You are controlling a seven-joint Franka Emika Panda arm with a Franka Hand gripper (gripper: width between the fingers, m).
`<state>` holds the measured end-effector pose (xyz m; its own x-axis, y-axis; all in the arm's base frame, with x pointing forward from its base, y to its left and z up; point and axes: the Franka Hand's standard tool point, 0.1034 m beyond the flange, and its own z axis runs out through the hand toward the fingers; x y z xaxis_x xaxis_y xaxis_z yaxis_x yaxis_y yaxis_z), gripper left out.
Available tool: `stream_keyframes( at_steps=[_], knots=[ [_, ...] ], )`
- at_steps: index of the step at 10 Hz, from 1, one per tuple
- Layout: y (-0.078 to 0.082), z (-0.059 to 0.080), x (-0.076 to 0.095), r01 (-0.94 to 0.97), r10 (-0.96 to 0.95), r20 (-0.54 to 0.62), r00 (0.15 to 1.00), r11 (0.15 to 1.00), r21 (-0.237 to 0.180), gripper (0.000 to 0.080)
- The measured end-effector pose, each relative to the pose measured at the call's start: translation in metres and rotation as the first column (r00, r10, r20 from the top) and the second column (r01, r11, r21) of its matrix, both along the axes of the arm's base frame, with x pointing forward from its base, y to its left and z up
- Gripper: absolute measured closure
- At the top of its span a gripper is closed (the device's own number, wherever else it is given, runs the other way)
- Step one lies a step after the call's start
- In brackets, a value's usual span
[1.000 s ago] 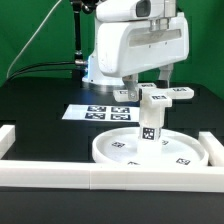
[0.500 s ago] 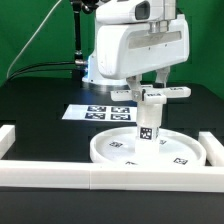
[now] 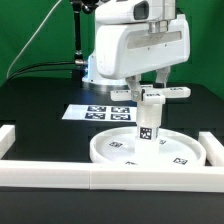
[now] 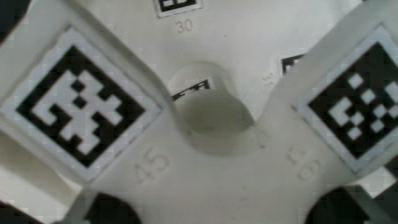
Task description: Assemble round table
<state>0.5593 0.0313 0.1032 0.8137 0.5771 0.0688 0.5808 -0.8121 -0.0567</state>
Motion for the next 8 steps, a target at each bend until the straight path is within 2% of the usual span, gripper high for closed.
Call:
stream_keyframes(
  at_steps=[2,4,5,6,8],
  knots=[
    [0.0002,-0.0004,-0.0008,0.279,-0.279,-0.014,0.960,0.960,0.007,0.0358],
    [0.0005,-0.0006,-0.0003,0.537,-0.536,-0.033,0.843,0.843,0.015,0.0357],
    [0.0024,-0.0009,0.0002,0.662,-0.660,-0.048,0.749,0.749,0.029,0.0357],
    [0.0053,-0.0011,0.0009,0.764,-0.761,-0.061,0.646,0.644,0.046,0.0357],
    [0.0060,-0.0008,0.0013,0.817,-0.814,-0.069,0.576,0.575,0.041,0.0357]
  ],
)
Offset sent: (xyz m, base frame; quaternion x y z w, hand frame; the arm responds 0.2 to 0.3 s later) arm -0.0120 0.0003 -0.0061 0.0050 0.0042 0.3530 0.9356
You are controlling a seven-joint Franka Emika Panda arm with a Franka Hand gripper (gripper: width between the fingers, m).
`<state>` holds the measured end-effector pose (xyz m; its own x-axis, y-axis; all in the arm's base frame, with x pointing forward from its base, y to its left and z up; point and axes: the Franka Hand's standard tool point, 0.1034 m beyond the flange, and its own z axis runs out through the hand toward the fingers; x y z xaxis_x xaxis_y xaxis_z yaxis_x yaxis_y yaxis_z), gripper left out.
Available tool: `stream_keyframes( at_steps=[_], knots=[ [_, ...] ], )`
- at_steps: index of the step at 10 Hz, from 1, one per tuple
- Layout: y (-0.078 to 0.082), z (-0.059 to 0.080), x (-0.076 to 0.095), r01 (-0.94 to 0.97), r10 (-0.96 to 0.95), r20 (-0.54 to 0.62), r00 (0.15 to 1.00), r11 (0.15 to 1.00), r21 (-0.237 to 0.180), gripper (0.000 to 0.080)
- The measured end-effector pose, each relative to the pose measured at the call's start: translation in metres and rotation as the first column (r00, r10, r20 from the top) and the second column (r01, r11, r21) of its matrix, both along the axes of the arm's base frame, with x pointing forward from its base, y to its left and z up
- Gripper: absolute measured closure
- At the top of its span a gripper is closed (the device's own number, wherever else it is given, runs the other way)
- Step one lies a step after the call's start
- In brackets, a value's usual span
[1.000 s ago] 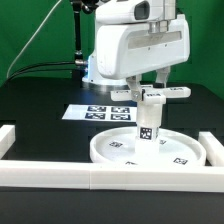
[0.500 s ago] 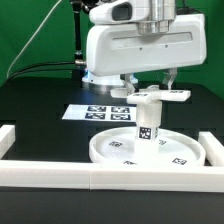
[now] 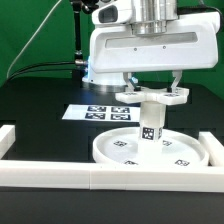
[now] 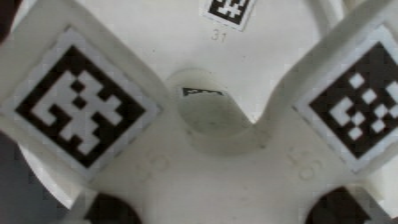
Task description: Assemble round table
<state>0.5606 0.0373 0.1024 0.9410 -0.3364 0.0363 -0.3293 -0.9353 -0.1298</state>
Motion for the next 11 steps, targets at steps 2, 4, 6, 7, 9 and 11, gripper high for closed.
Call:
stream_keyframes(
  at_steps=[2,4,6,7,9,11],
  knots=[
    [0.0003,0.0000,0.0000,0.111,-0.111,-0.013,0.994,0.994,0.009,0.0357],
    [0.0006,-0.0007,-0.0002,0.256,-0.255,-0.032,0.966,0.966,0.024,0.0357],
    [0.0004,-0.0010,-0.0007,0.484,-0.482,-0.047,0.875,0.874,0.049,0.0357],
    [0.0002,-0.0011,-0.0011,0.587,-0.583,-0.069,0.809,0.807,0.064,0.0357],
    [-0.0004,-0.0013,-0.0009,0.743,-0.735,-0.108,0.669,0.665,0.079,0.0357],
    [0.0005,-0.0019,-0.0003,0.868,-0.858,-0.137,0.496,0.490,0.074,0.0357]
  ],
)
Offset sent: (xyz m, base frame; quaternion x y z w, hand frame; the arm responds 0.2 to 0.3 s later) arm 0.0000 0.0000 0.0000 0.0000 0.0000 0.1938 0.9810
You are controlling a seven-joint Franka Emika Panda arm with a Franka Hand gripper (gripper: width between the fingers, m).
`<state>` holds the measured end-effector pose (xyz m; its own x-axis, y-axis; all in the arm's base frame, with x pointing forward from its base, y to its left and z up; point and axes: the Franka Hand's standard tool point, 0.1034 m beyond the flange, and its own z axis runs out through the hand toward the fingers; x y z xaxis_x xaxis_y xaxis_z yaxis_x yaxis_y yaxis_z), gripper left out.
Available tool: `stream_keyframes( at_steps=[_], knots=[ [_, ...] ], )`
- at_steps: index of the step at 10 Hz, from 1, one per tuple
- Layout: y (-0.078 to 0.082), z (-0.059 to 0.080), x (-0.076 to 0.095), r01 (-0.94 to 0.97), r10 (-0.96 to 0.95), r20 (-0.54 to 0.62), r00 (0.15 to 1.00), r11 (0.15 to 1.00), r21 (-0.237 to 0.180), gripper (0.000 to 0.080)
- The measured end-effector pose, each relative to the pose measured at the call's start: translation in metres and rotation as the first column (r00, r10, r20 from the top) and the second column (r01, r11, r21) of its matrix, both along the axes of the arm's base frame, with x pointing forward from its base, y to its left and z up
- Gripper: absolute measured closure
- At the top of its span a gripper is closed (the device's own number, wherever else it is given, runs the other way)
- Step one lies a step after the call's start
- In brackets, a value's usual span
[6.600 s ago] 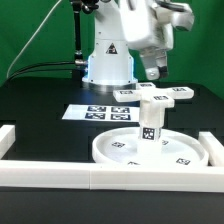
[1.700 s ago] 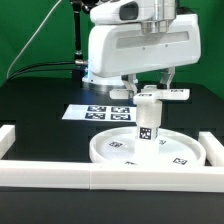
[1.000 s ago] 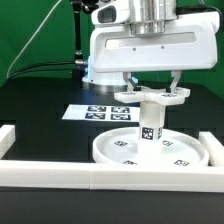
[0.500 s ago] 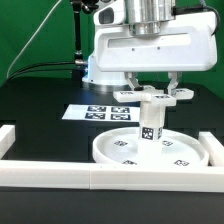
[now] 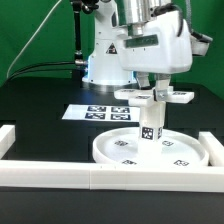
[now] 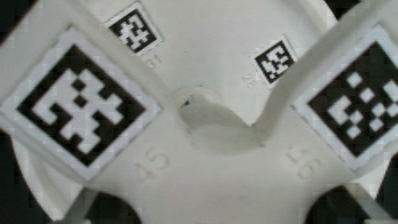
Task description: Assemble round table
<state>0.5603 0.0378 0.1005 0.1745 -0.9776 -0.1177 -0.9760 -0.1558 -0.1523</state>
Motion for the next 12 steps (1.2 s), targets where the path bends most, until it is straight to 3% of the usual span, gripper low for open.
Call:
stream_keyframes(
  at_steps=[4,6,8,11,12],
  knots=[
    [-0.0001,-0.0002,0.0007,0.310,-0.309,-0.040,0.950,0.950,0.028,0.0357],
    [-0.0011,-0.0003,0.0006,0.504,-0.500,-0.079,0.862,0.862,0.047,0.0357],
    [-0.0025,-0.0004,0.0018,0.616,-0.609,-0.103,0.787,0.786,0.059,0.0357],
    [-0.0017,-0.0004,0.0020,0.628,-0.621,-0.108,0.777,0.775,0.067,0.0357],
    [-0.0012,0.0000,0.0019,0.616,-0.608,-0.106,0.787,0.785,0.067,0.0217]
  ],
)
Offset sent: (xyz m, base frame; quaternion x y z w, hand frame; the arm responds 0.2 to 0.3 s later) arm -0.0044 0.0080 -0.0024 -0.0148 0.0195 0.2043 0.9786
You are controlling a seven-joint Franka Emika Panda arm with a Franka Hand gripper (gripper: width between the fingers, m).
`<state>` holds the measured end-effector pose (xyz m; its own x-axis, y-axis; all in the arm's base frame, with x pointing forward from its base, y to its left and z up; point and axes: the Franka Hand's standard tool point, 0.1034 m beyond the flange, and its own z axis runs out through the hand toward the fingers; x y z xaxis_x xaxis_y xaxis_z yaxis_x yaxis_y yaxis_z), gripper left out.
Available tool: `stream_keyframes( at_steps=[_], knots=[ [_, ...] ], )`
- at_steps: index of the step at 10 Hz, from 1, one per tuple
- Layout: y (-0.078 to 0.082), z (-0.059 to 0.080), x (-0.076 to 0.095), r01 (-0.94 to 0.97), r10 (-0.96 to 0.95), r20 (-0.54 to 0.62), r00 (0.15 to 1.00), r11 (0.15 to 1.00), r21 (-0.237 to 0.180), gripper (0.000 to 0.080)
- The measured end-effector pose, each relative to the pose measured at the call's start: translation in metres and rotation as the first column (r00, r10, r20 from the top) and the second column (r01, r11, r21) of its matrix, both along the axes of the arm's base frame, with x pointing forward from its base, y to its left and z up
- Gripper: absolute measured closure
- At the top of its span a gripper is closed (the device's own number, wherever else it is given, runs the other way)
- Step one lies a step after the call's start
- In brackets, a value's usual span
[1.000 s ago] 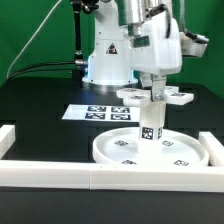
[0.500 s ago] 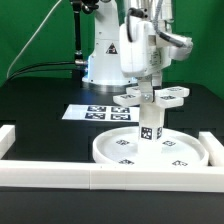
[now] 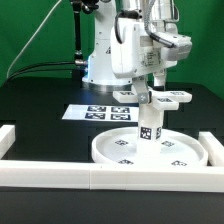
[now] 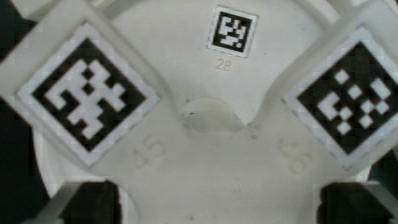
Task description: Assemble round table
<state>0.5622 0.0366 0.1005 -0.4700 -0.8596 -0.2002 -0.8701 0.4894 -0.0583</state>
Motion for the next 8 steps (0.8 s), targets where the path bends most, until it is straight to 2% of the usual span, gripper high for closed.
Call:
stream_keyframes(
  at_steps=[1,3,4,6,8],
  knots=[
    [0.001,0.007,-0.001,-0.044,0.044,0.000,0.999,0.999,0.010,0.0171],
    [0.007,0.024,0.001,-0.049,0.048,0.031,0.998,0.998,0.031,0.0154],
    [0.010,0.028,0.001,-0.054,0.052,0.041,0.998,0.998,0.033,0.0154],
    [0.010,0.024,0.000,-0.075,0.074,0.039,0.997,0.997,0.027,0.0151],
    [0.013,0.024,0.001,-0.351,0.351,0.045,0.935,0.936,-0.009,0.0151]
  ],
)
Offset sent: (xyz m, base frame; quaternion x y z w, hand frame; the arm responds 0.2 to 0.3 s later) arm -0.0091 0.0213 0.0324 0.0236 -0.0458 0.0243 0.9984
